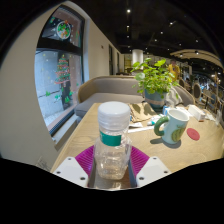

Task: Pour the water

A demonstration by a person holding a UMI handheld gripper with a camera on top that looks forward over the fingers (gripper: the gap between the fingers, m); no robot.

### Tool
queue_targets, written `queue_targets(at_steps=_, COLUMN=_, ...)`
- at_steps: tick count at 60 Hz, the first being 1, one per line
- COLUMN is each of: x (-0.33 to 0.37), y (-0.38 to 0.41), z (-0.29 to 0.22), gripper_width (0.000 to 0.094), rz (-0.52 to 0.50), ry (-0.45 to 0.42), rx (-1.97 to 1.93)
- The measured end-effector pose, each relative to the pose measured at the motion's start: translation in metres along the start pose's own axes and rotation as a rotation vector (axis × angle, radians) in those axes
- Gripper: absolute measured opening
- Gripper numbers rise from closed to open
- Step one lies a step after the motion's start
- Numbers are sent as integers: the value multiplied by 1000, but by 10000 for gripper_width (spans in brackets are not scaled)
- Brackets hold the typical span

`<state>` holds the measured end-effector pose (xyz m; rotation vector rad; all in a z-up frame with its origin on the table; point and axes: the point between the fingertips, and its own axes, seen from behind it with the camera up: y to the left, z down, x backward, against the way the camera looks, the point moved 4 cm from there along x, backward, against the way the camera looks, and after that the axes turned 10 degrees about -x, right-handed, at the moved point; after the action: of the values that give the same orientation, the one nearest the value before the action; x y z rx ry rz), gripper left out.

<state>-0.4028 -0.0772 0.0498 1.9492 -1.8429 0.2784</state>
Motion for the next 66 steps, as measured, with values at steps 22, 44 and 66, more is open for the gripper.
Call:
queue_targets(at_steps=22, x=18, y=6, z=-79, gripper_width=420, rz=-92, ry=-79, rx=-171)
queue_targets(at_steps=44, x=-3, y=-18, z=-190, gripper_width=418, rz=-455, ry=-49, rx=-1076)
queue_targets(at_steps=66, x=-42, y=-84, z=-195, gripper_width=416, rz=-640, ry=-19, rx=-1864)
